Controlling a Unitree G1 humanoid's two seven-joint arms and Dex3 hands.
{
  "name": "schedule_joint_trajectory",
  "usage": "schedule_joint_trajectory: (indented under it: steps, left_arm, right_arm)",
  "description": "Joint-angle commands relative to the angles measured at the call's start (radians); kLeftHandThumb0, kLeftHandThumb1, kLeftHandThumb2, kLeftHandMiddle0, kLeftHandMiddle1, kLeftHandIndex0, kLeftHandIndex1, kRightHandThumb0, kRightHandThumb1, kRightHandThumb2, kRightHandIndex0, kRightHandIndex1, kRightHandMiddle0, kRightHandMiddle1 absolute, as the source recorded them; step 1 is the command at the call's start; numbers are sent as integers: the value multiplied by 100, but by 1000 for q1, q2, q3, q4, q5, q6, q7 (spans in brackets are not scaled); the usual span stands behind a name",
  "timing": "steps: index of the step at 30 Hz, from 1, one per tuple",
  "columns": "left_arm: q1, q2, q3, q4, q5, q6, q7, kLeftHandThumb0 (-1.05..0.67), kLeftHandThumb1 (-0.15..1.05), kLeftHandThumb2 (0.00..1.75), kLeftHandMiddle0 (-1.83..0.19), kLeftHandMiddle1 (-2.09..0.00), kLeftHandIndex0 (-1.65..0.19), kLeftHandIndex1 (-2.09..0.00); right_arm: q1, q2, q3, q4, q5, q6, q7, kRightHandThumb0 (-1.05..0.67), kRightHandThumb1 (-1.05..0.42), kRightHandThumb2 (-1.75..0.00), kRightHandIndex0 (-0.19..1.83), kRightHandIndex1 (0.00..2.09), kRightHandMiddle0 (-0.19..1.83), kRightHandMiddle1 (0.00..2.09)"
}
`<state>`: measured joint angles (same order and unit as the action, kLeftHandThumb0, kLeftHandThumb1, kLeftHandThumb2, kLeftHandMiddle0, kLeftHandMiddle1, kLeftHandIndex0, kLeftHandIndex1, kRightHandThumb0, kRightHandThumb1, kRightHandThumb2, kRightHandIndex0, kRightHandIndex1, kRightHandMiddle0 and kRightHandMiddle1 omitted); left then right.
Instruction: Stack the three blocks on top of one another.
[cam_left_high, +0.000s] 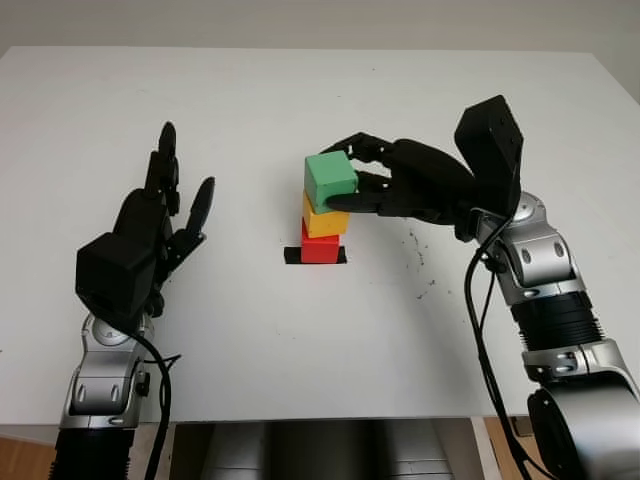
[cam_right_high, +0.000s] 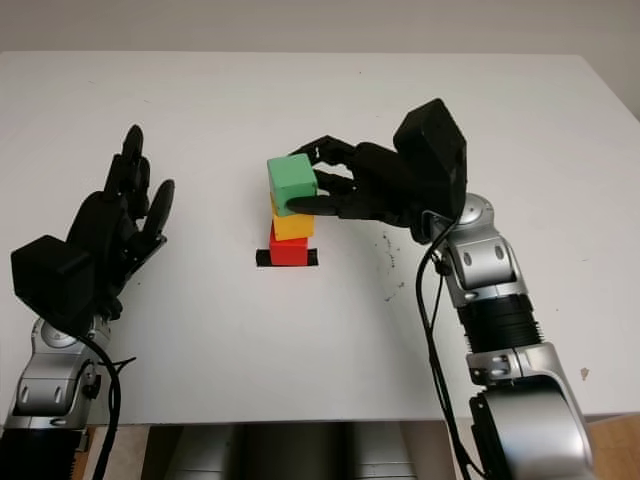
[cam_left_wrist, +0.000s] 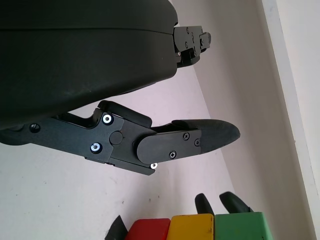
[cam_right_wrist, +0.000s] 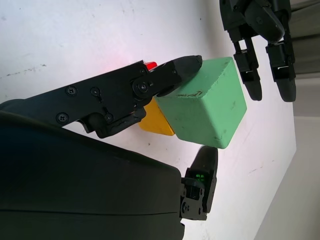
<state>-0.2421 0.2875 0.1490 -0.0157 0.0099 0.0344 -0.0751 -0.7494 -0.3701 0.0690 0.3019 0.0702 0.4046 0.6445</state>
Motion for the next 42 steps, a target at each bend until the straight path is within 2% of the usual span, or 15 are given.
schedule_joint_trajectory:
  steps: [1, 4, 6, 15, 17, 18, 19, 20, 22, 25, 33, 42]
  left_arm:
    - [5, 1, 1, -14, 4, 1, 0, -67, 105, 52, 16, -5, 14, -5]
    - [5, 1, 1, -14, 6, -2, 2, -67, 105, 52, 16, -6, 13, -5]
    - [4, -2, 2, -13, 3, 0, 2, -66, 105, 52, 16, -5, 13, -5]
    - [3, -3, 2, -9, 4, -7, 5, -66, 105, 51, 15, -6, 13, -6]
    - [1, -6, 3, -11, 2, -2, 9, -65, 105, 51, 15, -6, 13, -6]
    - [-1, -5, 2, -11, 4, 1, 10, -65, 105, 51, 15, -6, 13, -6]
    - [-2, -5, 1, -11, 6, 3, 11, -66, 105, 51, 15, -6, 13, -6]
    - [-2, -2, 0, -10, 7, 4, 10, -66, 105, 51, 15, -6, 12, -6]
    - [-3, 0, -2, -9, 7, 6, 6, -67, 105, 52, 16, -5, 13, -5]
    - [-5, -4, -1, -7, 4, 1, 8, -66, 105, 52, 16, -5, 14, -5]
    - [-6, -5, 1, 3, 5, -8, 14, -66, 105, 52, 15, -6, 13, -5]
    - [-5, -28, 5, 5, -9, -10, 30, -67, 105, 50, 15, -6, 13, -6]
  right_arm:
    - [10, -23, 1, -44, 1, -13, 11, -62, -92, -5, -5, 2, -15, 55]
    - [19, -32, -16, -89, 33, 29, 34, -69, -91, -5, -17, 0, -18, 11]
    - [27, -37, -32, -119, 63, 48, 47, -72, -89, -5, -19, 0, -19, 2]
    - [74, -42, -124, -218, 185, 23, 60, -92, -88, -5, -19, 0, -19, 0]
    - [93, -35, -141, -240, 193, -6, 39, -99, -98, -9, -19, 0, -19, 0]
    - [112, -9, -162, -254, 200, -33, 0, -97, -102, -19, -19, 0, -19, 0]
    - [126, 10, -175, -263, 205, -53, -30, -92, -103, -42, -19, 0, -19, 0]
    - [140, 35, -190, -273, 214, -68, -67, -91, -104, -51, -19, 0, -19, 0]
    - [162, 81, -216, -292, 230, -77, -146, -85, -105, -66, -19, 0, -19, 0]
    - [187, 114, -237, -298, 235, -93, -223, -82, -105, -72, -19, 0, -19, 0]
    - [251, 163, -239, -176, 172, -234, -353, -79, -105, -77, -19, 0, -19, 0]
    - [276, 202, -191, -97, 92, -286, -436, -74, -105, -74, -19, 0, -19, 0]
